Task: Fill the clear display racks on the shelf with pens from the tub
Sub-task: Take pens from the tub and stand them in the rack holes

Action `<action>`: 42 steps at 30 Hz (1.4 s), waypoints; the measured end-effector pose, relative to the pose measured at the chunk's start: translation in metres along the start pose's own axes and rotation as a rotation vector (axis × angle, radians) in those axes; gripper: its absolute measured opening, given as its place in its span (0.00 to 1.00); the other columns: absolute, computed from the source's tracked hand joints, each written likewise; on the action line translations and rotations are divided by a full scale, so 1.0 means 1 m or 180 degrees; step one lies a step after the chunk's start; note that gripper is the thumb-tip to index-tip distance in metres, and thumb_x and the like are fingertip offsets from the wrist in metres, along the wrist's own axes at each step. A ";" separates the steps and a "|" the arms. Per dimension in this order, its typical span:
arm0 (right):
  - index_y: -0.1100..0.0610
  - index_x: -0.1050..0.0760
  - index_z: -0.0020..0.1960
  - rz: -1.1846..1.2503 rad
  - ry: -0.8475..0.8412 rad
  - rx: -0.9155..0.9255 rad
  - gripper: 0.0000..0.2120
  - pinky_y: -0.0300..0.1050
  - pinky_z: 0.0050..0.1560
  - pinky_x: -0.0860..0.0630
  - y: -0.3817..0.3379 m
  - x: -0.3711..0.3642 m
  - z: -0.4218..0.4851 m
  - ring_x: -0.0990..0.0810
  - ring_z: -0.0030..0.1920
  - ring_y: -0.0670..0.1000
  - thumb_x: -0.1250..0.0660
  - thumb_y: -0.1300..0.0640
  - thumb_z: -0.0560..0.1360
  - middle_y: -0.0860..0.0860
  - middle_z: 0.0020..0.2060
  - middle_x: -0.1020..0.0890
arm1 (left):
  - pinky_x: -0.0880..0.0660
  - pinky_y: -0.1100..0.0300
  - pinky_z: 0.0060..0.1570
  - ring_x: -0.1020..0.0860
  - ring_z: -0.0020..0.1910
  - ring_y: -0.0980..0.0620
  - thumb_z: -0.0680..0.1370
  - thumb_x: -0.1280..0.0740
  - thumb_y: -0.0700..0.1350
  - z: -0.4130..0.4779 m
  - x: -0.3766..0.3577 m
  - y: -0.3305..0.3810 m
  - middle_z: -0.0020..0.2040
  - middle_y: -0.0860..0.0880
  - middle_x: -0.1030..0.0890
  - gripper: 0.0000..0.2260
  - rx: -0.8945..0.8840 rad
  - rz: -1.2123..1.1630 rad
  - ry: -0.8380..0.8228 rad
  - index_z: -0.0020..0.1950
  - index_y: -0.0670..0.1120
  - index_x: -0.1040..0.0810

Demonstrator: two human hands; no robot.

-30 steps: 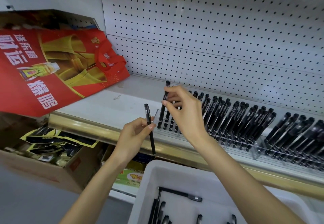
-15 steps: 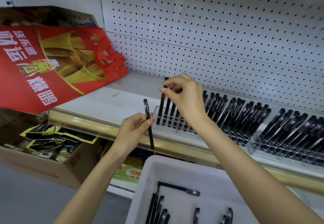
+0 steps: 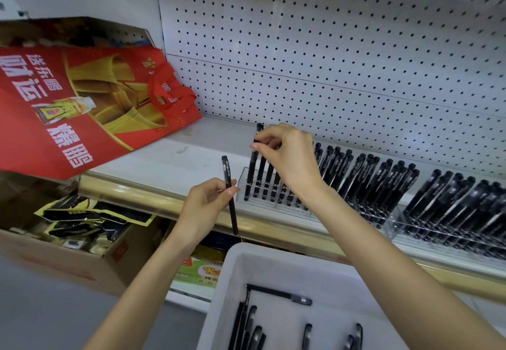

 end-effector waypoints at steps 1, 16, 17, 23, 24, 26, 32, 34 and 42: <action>0.58 0.17 0.49 0.0005 -0.0019 -0.0014 0.07 0.35 0.46 0.23 0.001 0.001 0.000 0.21 0.40 0.45 0.26 0.59 0.71 0.49 0.41 0.18 | 0.26 0.47 0.61 0.21 0.54 0.62 0.77 0.32 0.45 -0.001 0.001 0.000 0.49 0.53 0.16 0.09 -0.0007 0.0021 0.0021 0.39 0.41 0.23; 0.57 0.20 0.43 -0.0292 -0.0379 0.0031 0.04 0.41 0.45 0.23 -0.004 0.001 0.012 0.22 0.39 0.47 0.26 0.59 0.71 0.51 0.39 0.19 | 0.24 0.51 0.59 0.20 0.51 0.62 0.77 0.32 0.43 -0.009 0.005 0.008 0.46 0.52 0.16 0.09 -0.0101 0.0079 0.0054 0.37 0.43 0.23; 0.57 0.20 0.43 -0.0292 -0.0391 0.0024 0.04 0.42 0.45 0.23 -0.004 0.001 0.013 0.22 0.39 0.47 0.26 0.59 0.71 0.51 0.39 0.20 | 0.24 0.51 0.59 0.20 0.51 0.62 0.77 0.32 0.43 -0.009 0.006 0.008 0.46 0.53 0.16 0.09 -0.0094 0.0073 0.0055 0.37 0.43 0.23; 0.57 0.22 0.41 -0.0260 -0.0359 0.0074 0.07 0.37 0.42 0.26 -0.004 0.001 0.013 0.24 0.38 0.46 0.24 0.58 0.70 0.49 0.37 0.22 | 0.24 0.56 0.57 0.21 0.49 0.65 0.77 0.32 0.43 -0.010 0.004 0.008 0.47 0.52 0.16 0.08 -0.0105 0.0149 0.0041 0.39 0.42 0.23; 0.57 0.23 0.41 -0.0257 -0.0348 0.0097 0.07 0.37 0.42 0.26 -0.004 0.001 0.013 0.25 0.37 0.46 0.24 0.58 0.69 0.49 0.37 0.23 | 0.24 0.55 0.57 0.21 0.48 0.65 0.77 0.32 0.43 -0.010 0.004 0.008 0.47 0.51 0.16 0.08 -0.0105 0.0163 0.0037 0.39 0.42 0.23; 0.56 0.23 0.41 -0.0245 -0.0336 0.0139 0.08 0.37 0.42 0.27 -0.003 -0.001 0.013 0.25 0.37 0.46 0.24 0.58 0.69 0.49 0.38 0.23 | 0.24 0.55 0.57 0.21 0.49 0.65 0.77 0.32 0.43 -0.011 0.002 0.007 0.47 0.51 0.16 0.08 -0.0087 0.0168 0.0017 0.39 0.42 0.23; 0.58 0.20 0.43 -0.0025 -0.0135 0.0176 0.06 0.30 0.41 0.29 0.000 0.007 0.008 0.26 0.36 0.42 0.25 0.56 0.70 0.47 0.39 0.22 | 0.21 0.54 0.54 0.18 0.48 0.53 0.78 0.34 0.41 -0.014 -0.001 0.006 0.46 0.46 0.15 0.05 0.0017 0.0014 -0.0025 0.44 0.42 0.20; 0.56 0.19 0.45 0.0169 0.0012 0.0136 0.05 0.29 0.41 0.29 -0.001 0.015 0.002 0.25 0.36 0.42 0.26 0.56 0.72 0.48 0.39 0.21 | 0.20 0.53 0.52 0.17 0.46 0.50 0.78 0.35 0.39 -0.017 -0.004 0.007 0.44 0.44 0.15 0.05 0.0093 -0.0161 -0.0069 0.47 0.39 0.20; 0.56 0.20 0.57 0.1431 -0.1093 -0.0598 0.13 0.33 0.44 0.23 -0.004 0.018 -0.032 0.20 0.42 0.42 0.28 0.59 0.73 0.49 0.45 0.17 | 0.20 0.61 0.44 0.17 0.43 0.50 0.78 0.36 0.40 -0.030 -0.025 0.015 0.42 0.41 0.16 0.08 0.0119 -0.0476 -0.0475 0.52 0.39 0.18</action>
Point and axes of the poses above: each hand's wrist, its own z-axis towards the middle knuckle, its own x-axis out of the back of the hand, y = z × x, the point moved 3 cm from there along z, towards the middle knuckle
